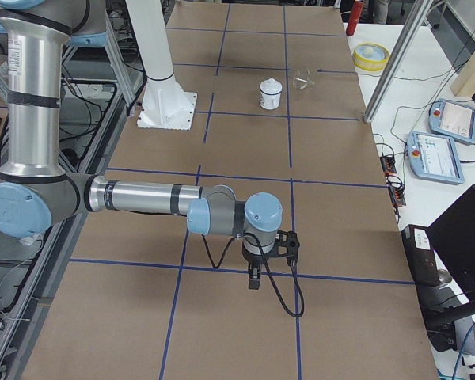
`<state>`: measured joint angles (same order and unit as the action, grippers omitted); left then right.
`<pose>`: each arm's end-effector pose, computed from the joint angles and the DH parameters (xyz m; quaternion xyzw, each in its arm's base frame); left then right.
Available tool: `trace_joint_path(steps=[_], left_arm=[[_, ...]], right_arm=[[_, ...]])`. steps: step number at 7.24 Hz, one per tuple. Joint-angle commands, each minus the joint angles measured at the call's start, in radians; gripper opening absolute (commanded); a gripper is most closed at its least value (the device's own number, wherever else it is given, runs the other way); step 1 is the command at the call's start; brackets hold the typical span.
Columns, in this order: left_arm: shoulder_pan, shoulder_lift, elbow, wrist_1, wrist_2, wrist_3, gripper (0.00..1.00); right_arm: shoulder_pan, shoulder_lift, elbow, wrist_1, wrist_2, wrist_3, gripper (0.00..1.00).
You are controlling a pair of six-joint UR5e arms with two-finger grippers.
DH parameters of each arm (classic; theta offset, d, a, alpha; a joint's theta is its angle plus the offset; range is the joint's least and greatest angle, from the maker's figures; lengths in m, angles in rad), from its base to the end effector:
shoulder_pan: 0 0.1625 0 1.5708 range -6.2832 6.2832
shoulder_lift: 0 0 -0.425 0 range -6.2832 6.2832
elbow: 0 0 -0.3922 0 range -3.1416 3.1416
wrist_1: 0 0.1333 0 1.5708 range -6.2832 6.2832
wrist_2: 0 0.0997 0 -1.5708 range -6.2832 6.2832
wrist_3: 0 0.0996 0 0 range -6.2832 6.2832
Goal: Place funnel on cup
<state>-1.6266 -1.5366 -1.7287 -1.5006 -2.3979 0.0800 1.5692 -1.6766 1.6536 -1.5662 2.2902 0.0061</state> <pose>-0.0866 -0.4737 0.6009 0.0517 0.3991 0.0218 0.9152 0.0670 -0.4456 0.6709 -0.0100 -0.3519 0.0053 0.9360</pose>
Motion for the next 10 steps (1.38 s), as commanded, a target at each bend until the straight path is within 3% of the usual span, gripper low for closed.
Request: trace_joint_path(steps=[1,3,6,9,10], left_arm=[[0.001,-0.002,-0.006,-0.006,0.002,-0.002,1.0],[0.002,-0.007,-0.015,-0.01,0.0,-0.002,1.0],[0.027,-0.204,0.017,-0.1,0.014,-0.043,1.0],[0.046,-0.238,0.003,-0.476,0.011,-0.45,1.0],[0.142,-0.238,-0.032,-0.553,0.028,-0.524,1.0]], right_arm=[[0.0,0.0,0.0,0.0,0.0,0.0,1.0],[0.0,0.0,0.0,0.0,0.0,0.0,1.0],[0.0,0.0,0.0,0.0,0.0,0.0,1.0],[0.0,0.0,0.0,0.0,0.0,0.0,1.0],[0.0,0.0,0.0,0.0,0.0,0.0,1.0]])
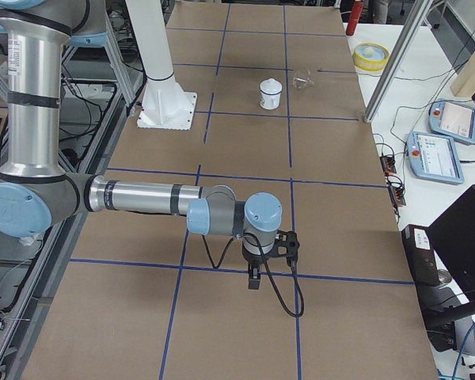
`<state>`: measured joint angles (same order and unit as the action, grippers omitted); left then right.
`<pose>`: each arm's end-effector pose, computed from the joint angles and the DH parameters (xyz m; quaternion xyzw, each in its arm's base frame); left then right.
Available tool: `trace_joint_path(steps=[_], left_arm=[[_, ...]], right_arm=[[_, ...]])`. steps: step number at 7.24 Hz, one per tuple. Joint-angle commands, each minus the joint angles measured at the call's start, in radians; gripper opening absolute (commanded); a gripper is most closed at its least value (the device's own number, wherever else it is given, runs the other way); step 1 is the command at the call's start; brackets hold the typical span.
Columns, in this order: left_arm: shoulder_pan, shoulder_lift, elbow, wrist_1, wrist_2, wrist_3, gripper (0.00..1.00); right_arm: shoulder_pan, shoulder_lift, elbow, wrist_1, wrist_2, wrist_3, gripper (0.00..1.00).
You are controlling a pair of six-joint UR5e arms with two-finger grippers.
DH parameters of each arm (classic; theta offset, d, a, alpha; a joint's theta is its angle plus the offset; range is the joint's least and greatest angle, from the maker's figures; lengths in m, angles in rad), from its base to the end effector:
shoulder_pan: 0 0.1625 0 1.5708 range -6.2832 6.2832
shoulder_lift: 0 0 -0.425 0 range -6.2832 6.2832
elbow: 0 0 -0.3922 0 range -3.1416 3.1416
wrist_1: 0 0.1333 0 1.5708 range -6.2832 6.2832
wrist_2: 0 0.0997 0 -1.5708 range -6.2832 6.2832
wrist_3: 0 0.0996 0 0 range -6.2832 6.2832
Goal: Place funnel on cup
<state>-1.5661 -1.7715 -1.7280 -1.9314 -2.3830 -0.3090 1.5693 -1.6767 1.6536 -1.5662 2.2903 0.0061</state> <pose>-0.0583 -0.5725 0.4275 0.2612 0.4157 0.0069 0.8711 0.0670 -0.4456 0.6709 -0.0100 -0.3520 0.0054 0.9359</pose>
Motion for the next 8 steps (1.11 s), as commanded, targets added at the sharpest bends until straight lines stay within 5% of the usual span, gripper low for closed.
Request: trace_joint_path(steps=[1,4,6,8], left_arm=[[0.207,-0.02,-0.045,-0.126,0.019,-0.142,1.0],[0.45,-0.251,-0.064,0.148,0.077,-0.506,1.0],[0.646,-0.461,-0.035,0.421,0.311,-0.674,1.0],[0.74,-0.581,0.031,0.483,0.321,-0.842,1.0]], right_arm=[[0.0,0.0,0.0,0.0,0.0,0.0,1.0],[0.0,0.0,0.0,0.0,0.0,0.0,1.0],[0.0,0.0,0.0,0.0,0.0,0.0,1.0],[0.0,0.0,0.0,0.0,0.0,0.0,1.0]])
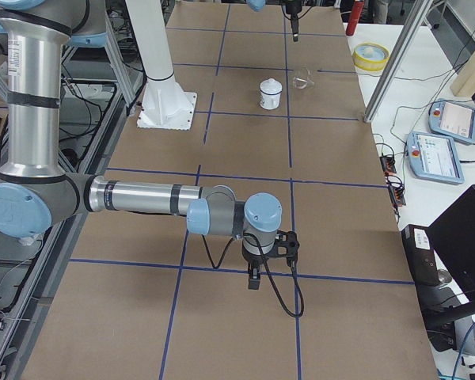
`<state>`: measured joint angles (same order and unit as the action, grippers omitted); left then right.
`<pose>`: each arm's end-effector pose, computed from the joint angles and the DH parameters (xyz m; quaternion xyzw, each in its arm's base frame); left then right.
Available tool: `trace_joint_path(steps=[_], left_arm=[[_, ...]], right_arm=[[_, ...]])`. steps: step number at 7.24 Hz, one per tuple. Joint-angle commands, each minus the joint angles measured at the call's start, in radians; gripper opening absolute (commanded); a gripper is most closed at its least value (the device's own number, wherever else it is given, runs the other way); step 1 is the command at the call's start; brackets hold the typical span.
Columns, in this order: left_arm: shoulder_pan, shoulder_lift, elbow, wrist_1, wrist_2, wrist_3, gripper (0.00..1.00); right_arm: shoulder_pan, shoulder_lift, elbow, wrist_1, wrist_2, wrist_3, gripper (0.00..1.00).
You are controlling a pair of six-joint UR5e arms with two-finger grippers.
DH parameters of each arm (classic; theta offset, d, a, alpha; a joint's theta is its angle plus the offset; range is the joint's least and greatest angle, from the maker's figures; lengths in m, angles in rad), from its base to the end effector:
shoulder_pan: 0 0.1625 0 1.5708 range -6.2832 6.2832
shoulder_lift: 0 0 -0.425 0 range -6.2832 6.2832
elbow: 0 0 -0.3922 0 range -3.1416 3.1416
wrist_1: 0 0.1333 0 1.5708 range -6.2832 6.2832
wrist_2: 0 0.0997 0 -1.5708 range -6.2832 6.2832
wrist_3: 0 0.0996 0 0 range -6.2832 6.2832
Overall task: Place funnel on cup
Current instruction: 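Move the left gripper past the funnel to above the mug lid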
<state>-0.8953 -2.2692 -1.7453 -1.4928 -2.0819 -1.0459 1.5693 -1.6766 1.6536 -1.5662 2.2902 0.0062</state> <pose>0.3449 -0.5657 0.1772 0.0674 0.4359 -0.0681 0.8949 0.0670 -0.4456 0.6709 -0.0100 -0.3519 0.0054 0.9360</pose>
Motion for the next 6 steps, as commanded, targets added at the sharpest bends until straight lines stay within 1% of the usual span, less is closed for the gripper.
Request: trace_joint_path(steps=[1,2,4,6], left_arm=[[0.125,-0.145,0.116,0.043,0.063,-0.177,1.0],[0.178,-0.148,0.136,0.043,0.11,-0.207,1.0],[0.208,-0.145,0.171,0.039,0.134,-0.238,1.0],[0.225,-0.144,0.171,0.037,0.134,-0.238,1.0]], right_arm=[[0.0,0.0,0.0,0.0,0.0,0.0,1.0],[0.0,0.0,0.0,0.0,0.0,0.0,1.0],[0.0,0.0,0.0,0.0,0.0,0.0,1.0],[0.0,0.0,0.0,0.0,0.0,0.0,1.0]])
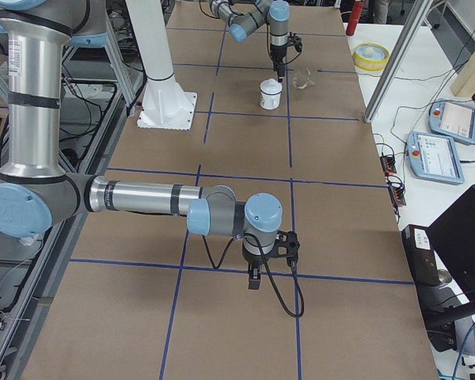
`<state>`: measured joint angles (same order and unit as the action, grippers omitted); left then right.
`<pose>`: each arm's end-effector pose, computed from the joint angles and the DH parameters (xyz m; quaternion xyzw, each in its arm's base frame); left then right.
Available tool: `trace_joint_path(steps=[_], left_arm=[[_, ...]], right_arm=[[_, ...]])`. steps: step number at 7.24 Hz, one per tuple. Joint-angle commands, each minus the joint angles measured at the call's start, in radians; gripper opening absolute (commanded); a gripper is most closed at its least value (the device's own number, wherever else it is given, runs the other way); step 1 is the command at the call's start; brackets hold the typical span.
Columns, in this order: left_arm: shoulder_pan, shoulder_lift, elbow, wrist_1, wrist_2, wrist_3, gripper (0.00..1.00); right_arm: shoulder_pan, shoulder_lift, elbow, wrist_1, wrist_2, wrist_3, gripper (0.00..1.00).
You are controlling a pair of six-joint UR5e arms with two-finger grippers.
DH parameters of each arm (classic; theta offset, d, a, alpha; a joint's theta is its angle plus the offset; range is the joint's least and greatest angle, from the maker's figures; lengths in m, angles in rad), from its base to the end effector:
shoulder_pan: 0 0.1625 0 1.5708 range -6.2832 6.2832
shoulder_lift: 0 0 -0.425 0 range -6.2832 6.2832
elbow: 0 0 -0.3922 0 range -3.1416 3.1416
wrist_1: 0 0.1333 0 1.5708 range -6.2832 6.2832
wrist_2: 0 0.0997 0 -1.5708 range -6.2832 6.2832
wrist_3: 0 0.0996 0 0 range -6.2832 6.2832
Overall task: Place funnel on cup
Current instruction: 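Move the left gripper past the funnel to above the mug lid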
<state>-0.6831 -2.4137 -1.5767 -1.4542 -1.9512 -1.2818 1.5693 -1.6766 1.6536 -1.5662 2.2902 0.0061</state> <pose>0.4918 -0.5244 0.1530 0.0081 0.3933 -0.1131 0.9124 0.0670 -0.4456 0.6709 -0.0100 -0.3519 0.0054 0.9360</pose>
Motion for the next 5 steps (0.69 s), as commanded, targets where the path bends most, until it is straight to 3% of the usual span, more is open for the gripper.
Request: trace_joint_path(steps=[1,5], left_arm=[[0.025,0.002,0.003,-0.003,0.005,-0.004,1.0],[0.037,0.011,0.0,-0.006,0.005,-0.002,0.99]], right_arm=[[0.0,0.0,0.0,0.0,0.0,0.0,1.0],[0.0,0.0,0.0,0.0,0.0,0.0,1.0]])
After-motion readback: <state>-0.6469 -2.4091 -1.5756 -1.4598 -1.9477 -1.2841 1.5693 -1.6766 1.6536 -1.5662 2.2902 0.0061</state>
